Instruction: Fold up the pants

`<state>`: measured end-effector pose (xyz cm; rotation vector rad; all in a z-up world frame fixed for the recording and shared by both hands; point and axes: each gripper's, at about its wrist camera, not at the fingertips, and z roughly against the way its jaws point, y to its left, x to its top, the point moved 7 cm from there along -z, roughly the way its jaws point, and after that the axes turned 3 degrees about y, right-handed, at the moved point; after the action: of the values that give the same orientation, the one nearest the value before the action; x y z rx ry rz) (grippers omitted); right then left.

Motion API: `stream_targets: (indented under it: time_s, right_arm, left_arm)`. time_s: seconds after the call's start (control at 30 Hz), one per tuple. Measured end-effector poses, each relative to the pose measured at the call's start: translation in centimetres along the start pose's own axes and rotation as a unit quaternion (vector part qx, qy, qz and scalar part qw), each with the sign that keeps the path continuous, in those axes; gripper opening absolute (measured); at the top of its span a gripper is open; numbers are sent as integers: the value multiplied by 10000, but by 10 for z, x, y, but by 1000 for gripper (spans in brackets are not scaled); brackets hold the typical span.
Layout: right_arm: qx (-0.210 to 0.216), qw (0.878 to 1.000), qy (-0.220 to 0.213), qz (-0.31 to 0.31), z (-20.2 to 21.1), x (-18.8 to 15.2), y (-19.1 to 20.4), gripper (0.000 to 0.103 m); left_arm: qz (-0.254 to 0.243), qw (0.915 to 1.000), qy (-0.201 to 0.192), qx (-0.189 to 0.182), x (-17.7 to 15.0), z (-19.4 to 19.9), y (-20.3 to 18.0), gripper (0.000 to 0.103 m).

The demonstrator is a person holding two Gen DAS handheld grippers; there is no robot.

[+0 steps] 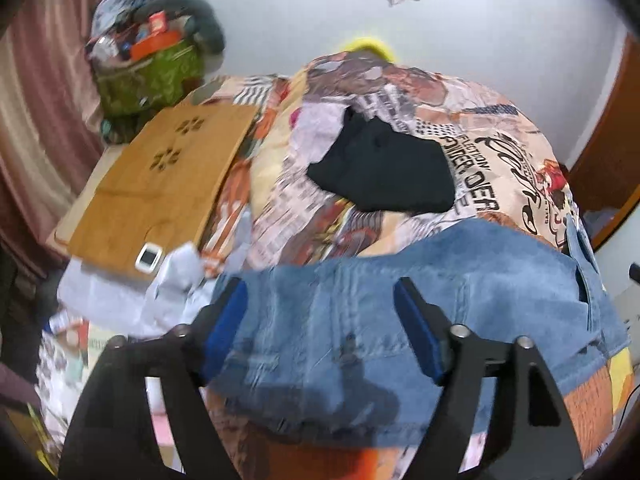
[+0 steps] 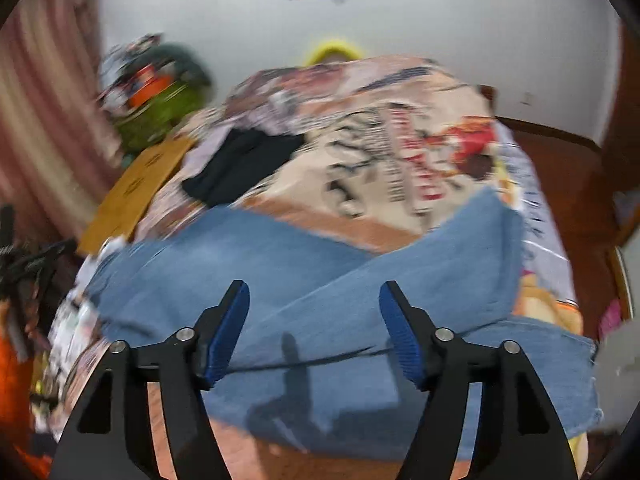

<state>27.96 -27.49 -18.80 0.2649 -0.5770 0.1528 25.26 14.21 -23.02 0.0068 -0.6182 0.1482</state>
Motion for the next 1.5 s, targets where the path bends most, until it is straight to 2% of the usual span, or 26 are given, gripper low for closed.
stream_targets:
  time_s: [0.03,0.1,0.23,0.5,0.63,0.87,0.97,1.03,1.07,1.17,1.23,1.33,1.5]
  right_arm:
    - [-108,9999,-20,-132,-1,6,-12,67]
    - [-265,9992,-35,-301,-5,14,-32,67]
    - [-542,9973,11,-496,-20,30,-71,67]
    - [-684,9933,243,-898,-66,57,-127,67]
    - [-601,9923,449,-986,-95,70,-146,67]
    - [-801,9859,757,-1262,-153,88,-180,66]
    - [-879,9817,967,-1387,-177,88,-192,59]
    - [-837,9791,1146,-1456,-192,83,-196,45]
    - [-777,9786,1164,-1508,-196,82,-198,43]
    - [-702,9793,1012,-1609,-197,81,-201,29]
    - [-738,9784,1002,-1653,-196,78,-204,17]
    - [-722,9780,997,-1685,-190,75,-206,10]
    - [-777,9803,702,-1675,-156,76,-213,8]
  left_arm:
    - [-52,10000,-12,-9,5,-3,-6,89]
    - [-115,9999,-41,-83,17,-9,-20,93]
    - [-203,9994,70,-270,39,-30,-48,94]
    - [-457,9981,265,-304,71,-73,-90,94]
    - [-570,9969,415,-344,79,-94,-105,94]
    - [-811,9940,679,-278,74,-127,-120,94]
    - [-859,9927,797,-270,70,-137,-123,94]
    - [-901,9919,869,-231,66,-143,-125,94]
    - [-921,9915,892,-215,65,-145,-126,94]
    - [-975,9905,956,-187,60,-149,-129,94]
    - [-998,9899,984,-188,58,-149,-131,94]
    - [-1053,9885,1059,-238,52,-146,-138,94]
    - [-1264,9859,1053,-309,43,-129,-151,94]
